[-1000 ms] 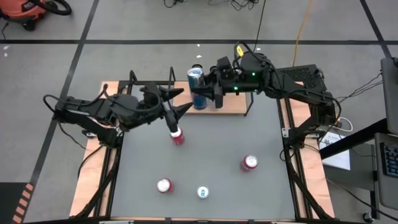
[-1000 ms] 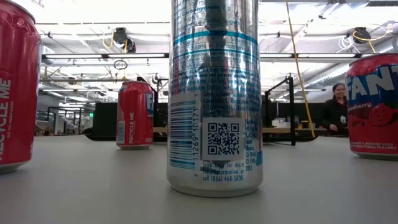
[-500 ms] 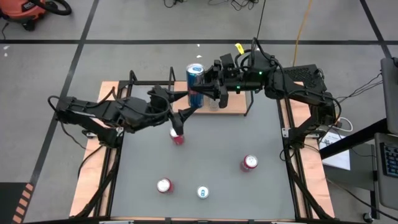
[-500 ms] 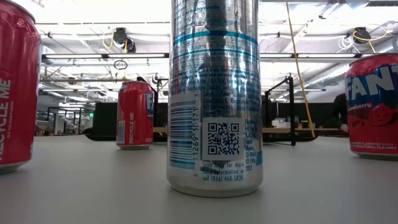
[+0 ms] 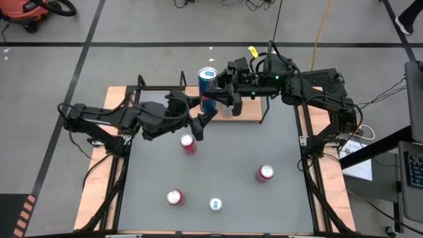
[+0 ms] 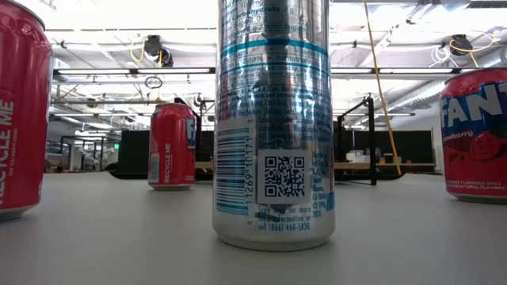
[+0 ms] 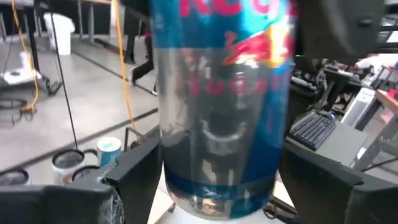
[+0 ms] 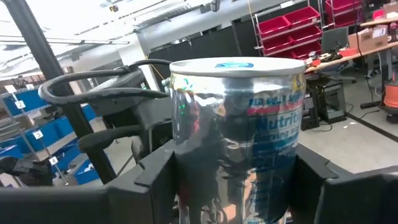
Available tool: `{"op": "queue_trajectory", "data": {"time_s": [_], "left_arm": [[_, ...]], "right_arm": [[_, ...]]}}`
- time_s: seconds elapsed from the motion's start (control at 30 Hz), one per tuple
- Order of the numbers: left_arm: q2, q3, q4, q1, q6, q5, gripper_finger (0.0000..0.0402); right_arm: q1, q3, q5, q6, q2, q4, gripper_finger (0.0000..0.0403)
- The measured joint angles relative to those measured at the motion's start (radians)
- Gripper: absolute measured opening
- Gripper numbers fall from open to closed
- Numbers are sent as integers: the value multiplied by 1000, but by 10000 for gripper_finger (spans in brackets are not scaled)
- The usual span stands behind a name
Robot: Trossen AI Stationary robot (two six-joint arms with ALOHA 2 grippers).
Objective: Place canned beverage on shelf
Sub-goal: Put the top blue soda can aligned with the other blue soda can on the shelf
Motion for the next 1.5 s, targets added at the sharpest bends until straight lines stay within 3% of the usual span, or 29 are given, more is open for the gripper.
{"op": "queue_trajectory", "data": {"time_s": [0.17,0.53,0.67,0.83,1.03,1.23,1.5], "left_arm": [[1,0,7,15,-45,6,299],[1,0,18,14,-42,6,226],[1,-1,14,14,-45,7,222],[1,-2,1,12,-46,-1,220],[0,0,-31,14,-44,-101,219],[52,-1,-25,19,87,-173,218],[144,-1,35,35,94,-190,218]], "right_arm": [[1,0,2,-1,1,-1,194],[2,0,1,-13,1,-17,194],[2,1,1,-11,1,-41,198],[2,2,4,10,-9,-100,233],[2,1,31,76,-57,-210,290],[2,7,99,68,-114,-242,323],[2,231,208,-86,-86,-557,326]]}}
